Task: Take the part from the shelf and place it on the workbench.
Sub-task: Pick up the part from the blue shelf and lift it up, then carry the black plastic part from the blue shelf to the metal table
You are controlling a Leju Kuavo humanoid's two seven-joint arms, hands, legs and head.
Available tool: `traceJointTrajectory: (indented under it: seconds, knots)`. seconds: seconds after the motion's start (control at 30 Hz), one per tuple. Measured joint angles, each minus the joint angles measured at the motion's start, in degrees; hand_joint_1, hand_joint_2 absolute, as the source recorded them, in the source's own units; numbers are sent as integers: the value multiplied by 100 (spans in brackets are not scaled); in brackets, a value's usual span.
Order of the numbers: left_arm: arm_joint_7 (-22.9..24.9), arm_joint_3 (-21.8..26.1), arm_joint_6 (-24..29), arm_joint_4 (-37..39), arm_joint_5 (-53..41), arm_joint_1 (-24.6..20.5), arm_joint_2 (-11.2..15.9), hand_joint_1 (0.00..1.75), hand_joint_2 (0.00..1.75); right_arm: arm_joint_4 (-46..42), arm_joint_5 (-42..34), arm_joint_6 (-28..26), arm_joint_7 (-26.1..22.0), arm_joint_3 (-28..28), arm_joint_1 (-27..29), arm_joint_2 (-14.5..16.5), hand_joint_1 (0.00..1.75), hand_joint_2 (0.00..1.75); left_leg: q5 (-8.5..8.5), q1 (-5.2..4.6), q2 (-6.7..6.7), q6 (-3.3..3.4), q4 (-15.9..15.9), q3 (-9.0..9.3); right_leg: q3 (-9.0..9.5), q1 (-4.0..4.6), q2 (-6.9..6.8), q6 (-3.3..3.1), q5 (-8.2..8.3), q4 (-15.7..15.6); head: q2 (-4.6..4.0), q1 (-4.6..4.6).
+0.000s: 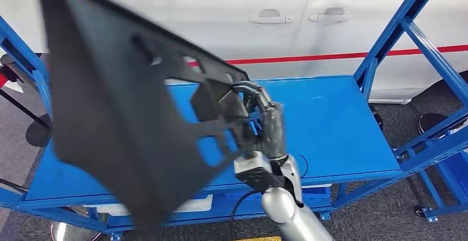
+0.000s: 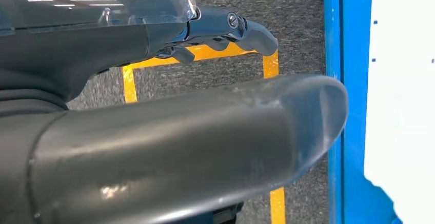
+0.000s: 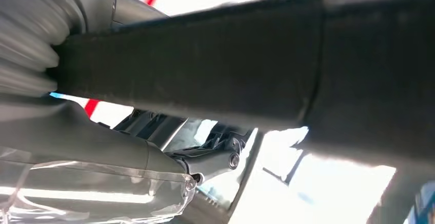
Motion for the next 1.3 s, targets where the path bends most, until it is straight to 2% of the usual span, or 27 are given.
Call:
traceJointTrajectory:
  seconds: [0.07, 0.13, 0.2, 0.23, 0.27, 0.33, 0.37, 0.4, 0.43, 0.5, 0.53, 0.6, 0.67, 0.73, 0.77, 0.83, 0.87, 0.9, 0.93, 0.97, 1.0, 1.07, 1.1, 1.2, 1.23, 1.27, 1.3]
  knots:
    - [-21, 51, 51, 3, -10, 15, -4, 0, 0, -485, -557, 19, -191, -101, 165, -127, 175, 175, -39, -19, -3, -42, 8, 13, 255, 46, -6, -84, 218, -594, -1, 0]
    - [-19, 91, 104, 6, -38, 23, -4, 0, 0, -845, -1019, 75, -345, -217, 359, -227, 175, 175, -60, -23, 3, -107, -3, 13, 307, 75, -4, -128, 205, -729, -1, 0]
    - [-11, 121, 120, 7, -47, 29, 4, 0, 0, -1120, -1383, 137, -416, -328, 553, -302, 175, 175, -116, -21, 16, -171, 16, 20, 353, 35, -3, -162, 206, -795, -1, -2]
    - [-11, 141, 118, 7, -29, 32, 8, 0, 0, -1221, -1557, 134, -415, -385, 640, -324, 175, 175, -202, -22, 22, -200, 134, -21, 387, 14, -11, -183, 209, -835, -1, -10]
    - [-9, 173, 115, 7, 2, 34, 13, 0, 0, -1302, -1712, 94, -403, -453, 741, -337, 175, 175, -340, -20, 26, -225, 369, -122, 423, -6, -23, -206, 209, -867, -1, -22]
    - [15, 261, 121, 7, 71, 43, 18, 0, 0, -1388, -1944, -28, -422, -656, 1043, -346, 175, 175, -673, -8, 27, -265, 1097, -478, 458, 7, -55, -243, 182, -872, 0, -36]
    - [34, 314, 134, 8, 98, 56, 22, 0, 0, -1402, -2009, -43, -487, -792, 1247, -349, 175, 175, -766, -5, 28, -283, 1409, -644, 468, 13, -67, -248, 165, -865, 0, -35]
    - [50, 364, 152, 8, 115, 76, 24, 0, 0, -1406, -2061, 4, -587, -942, 1467, -353, 175, 175, -754, -4, 29, -295, 1551, -732, 476, 17, -74, -248, 147, -853, 0, -34]
    - [61, 416, 166, 8, 130, 99, 29, 0, 0, -1408, -2101, 112, -724, -1093, 1692, -356, 175, 175, -628, -3, 30, -298, 1467, -710, 487, 19, -71, -241, 126, -837, 0, -34]
    - [54, 525, 185, 8, 152, 130, 45, 0, 0, -1410, -2129, 385, -1011, -1389, 2106, -334, 175, 175, -225, -5, 28, -263, 772, -395, 514, 19, -55, -215, 75, -793, 0, -36]
    - [42, 581, 184, 8, 164, 134, 53, 0, 0, -1410, -2119, 505, -1119, -1534, 2288, -306, 175, 175, -89, -14, 26, -231, 414, -229, 519, 28, -48, -192, 49, -763, 0, -35]
    - [8, 689, 176, 8, 186, 126, 63, 0, 0, -1405, -2084, 690, -1246, -1842, 2612, -228, 175, 175, -25, -41, 19, -161, 75, -67, 512, 37, -43, -134, 23, -729, 1, -32]
    - [-18, 802, 167, 8, 203, 128, 64, 0, 0, -1389, -2067, 917, -1371, -2177, 2906, -126, 175, 175, -10, -49, 13, -101, 50, -58, 509, 38, -41, -74, 31, -727, 1, -31]
    - [-35, 915, 163, 8, 211, 139, 63, 0, 0, -1359, -2094, 1207, -1526, -2536, 3157, 9, 175, 175, 54, -21, 27, -28, -3, -48, 475, 33, -33, -13, -85, -615, 1, -20]
    - [-43, 964, 158, 8, 206, 140, 62, 0, 0, -1340, -2114, 1352, -1598, -2721, 3255, 86, 175, 175, 88, -4, 37, 5, -27, -51, 395, 27, -29, 21, -237, -414, 1, -12]
    - [-52, 1054, 141, 8, 184, 136, 61, 0, 0, -1291, -2140, 1628, -1712, -3103, 3423, 258, 175, 175, 114, -2, 51, 37, -31, -86, 112, -8, -28, 81, -657, 280, -1, 7]
    - [-53, 1095, 131, 8, 166, 136, 61, 0, 0, -1262, -2147, 1777, -1757, -3290, 3499, 352, 175, 175, 122, -3, 53, 39, -26, -108, -28, -28, -29, 106, -808, 629, -1, 7]
    - [-52, 1134, 125, 8, 149, 137, 61, 0, 0, -1233, -2153, 1922, -1799, -3467, 3569, 447, 175, 175, 130, -1, 55, 34, -19, -129, -95, -49, -29, 127, -858, 826, -1, 8]
    - [-51, 1171, 120, 8, 132, 138, 58, 0, 0, -1205, -2157, 2063, -1840, -3647, 3627, 548, 175, 175, 139, 3, 55, 26, -7, -148, -54, -71, -31, 145, -798, 804, 0, 8]
    - [-50, 1203, 115, 8, 116, 138, 53, 0, 0, -1182, -2157, 2185, -1879, -3820, 3668, 649, 175, 175, 146, 11, 54, 13, 10, -166, 107, -93, -33, 158, -644, 542, 0, 8]
    - [-50, 1231, 110, 8, 104, 136, 47, 0, 0, -1165, -2157, 2280, -1913, -3982, 3695, 744, 175, 175, 151, 18, 53, -5, 31, -183, 343, -115, -34, 168, -467, 136, 0, 9]
    - [-49, 1272, 94, 8, 79, 130, 37, 0, 0, -1143, -2167, 2420, -1969, -4250, 3723, 921, 175, 175, 162, 7, 47, -69, 76, -220, 700, -111, -17, 146, -251, -540, 0, 5]
    - [-49, 1288, 88, 8, 68, 126, 35, 0, 0, -1136, -2175, 2465, -1991, -4348, 3736, 991, 175, 175, 176, -3, 44, -111, 85, -234, 760, -98, -5, 115, -218, -681, 0, 2]
    - [-45, 1339, 87, 8, 52, 124, 27, 0, 0, -1116, -2192, 2530, -2029, -4541, 3787, 1156, 175, 175, 219, 6, 35, -239, 84, -261, 697, -73, 3, -31, -135, -707, 0, -8]
    - [-45, 1353, 88, 8, 49, 127, 26, 0, 0, -1112, -2196, 2538, -2035, -4580, 3795, 1198, 175, 175, 134, 17, 34, -267, 153, -295, 664, -75, -7, -89, -92, -717, 0, -14]
    - [-44, 1363, 88, 8, 48, 129, 26, 0, 0, -1110, -2200, 2545, -2040, -4612, 3801, 1238, 175, 175, -47, 26, 34, -285, 334, -365, 619, -80, -18, -145, -43, -730, 0, -22]
    - [-43, 1370, 88, 8, 47, 128, 26, 0, 0, -1107, -2202, 2549, -2044, -4638, 3803, 1270, 175, 175, -304, 33, 35, -296, 626, -464, 563, -72, -27, -186, 5, -732, -1, -29]
